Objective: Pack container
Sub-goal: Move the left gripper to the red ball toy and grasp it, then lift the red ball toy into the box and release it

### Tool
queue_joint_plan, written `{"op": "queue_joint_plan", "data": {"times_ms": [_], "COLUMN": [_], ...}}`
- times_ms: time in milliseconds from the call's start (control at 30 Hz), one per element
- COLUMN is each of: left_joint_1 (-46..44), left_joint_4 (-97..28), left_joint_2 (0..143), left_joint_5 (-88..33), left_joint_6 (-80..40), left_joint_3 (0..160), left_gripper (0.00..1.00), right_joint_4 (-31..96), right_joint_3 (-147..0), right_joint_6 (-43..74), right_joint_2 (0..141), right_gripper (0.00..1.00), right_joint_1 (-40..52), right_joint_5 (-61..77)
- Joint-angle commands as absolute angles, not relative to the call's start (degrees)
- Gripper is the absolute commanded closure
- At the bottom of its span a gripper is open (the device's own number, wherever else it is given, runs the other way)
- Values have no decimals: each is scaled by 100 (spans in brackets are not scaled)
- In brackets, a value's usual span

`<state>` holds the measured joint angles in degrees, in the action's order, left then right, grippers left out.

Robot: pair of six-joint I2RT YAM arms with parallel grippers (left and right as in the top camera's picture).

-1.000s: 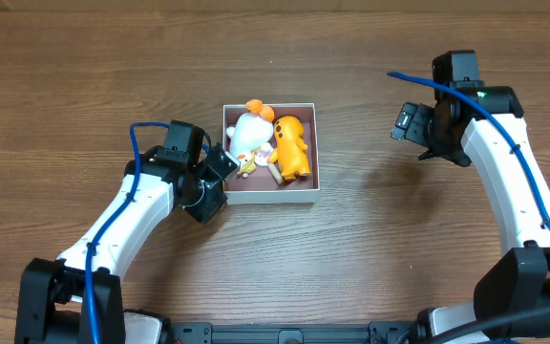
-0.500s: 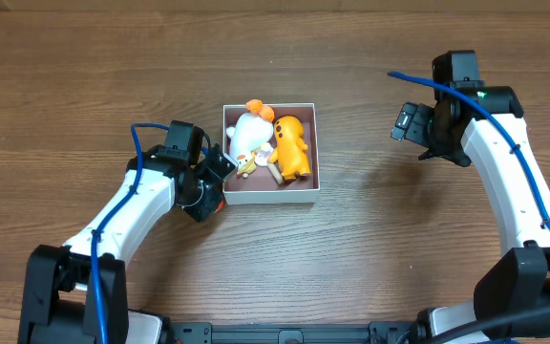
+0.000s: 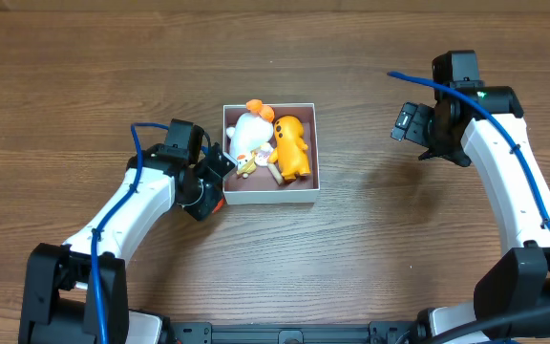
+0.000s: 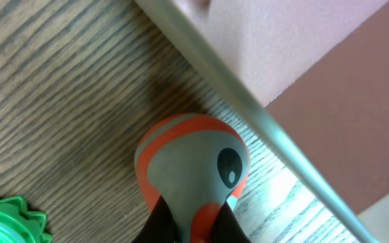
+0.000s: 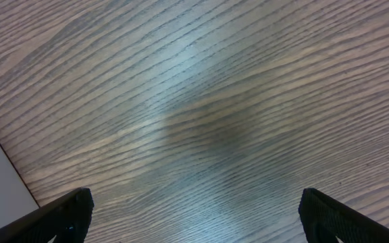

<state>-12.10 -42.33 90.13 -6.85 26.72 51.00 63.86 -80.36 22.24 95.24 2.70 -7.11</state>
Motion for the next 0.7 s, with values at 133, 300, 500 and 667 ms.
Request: {"op": "queue_joint_plan", "data": {"times_ms": [133,300,500,667], "left_joint_1": [-1234,-1236,-1367,-1605], "left_joint_4": [-5068,-5642,-5887,-5588], "left_joint_2": [8886,8571,8370,8372], "left_joint_5": [38,51,-646,-1035], "left_joint_6": [2053,1848,1280,395], "left_joint_3": [6149,7083,7806,7896], "left_gripper": [96,96,96,96], "right_joint_4": [6355,6355,6355,6355], "right_joint_3": [-8138,-8138,-8138,-8138], "right_joint_6": [2213,2213,2213,2213], "right_joint_2": [9533,9533,9533,9533], "right_gripper": [0,0,0,0], "right_joint_1": [255,255,255,255], "right_joint_5": [-788,-788,-788,-788]}}
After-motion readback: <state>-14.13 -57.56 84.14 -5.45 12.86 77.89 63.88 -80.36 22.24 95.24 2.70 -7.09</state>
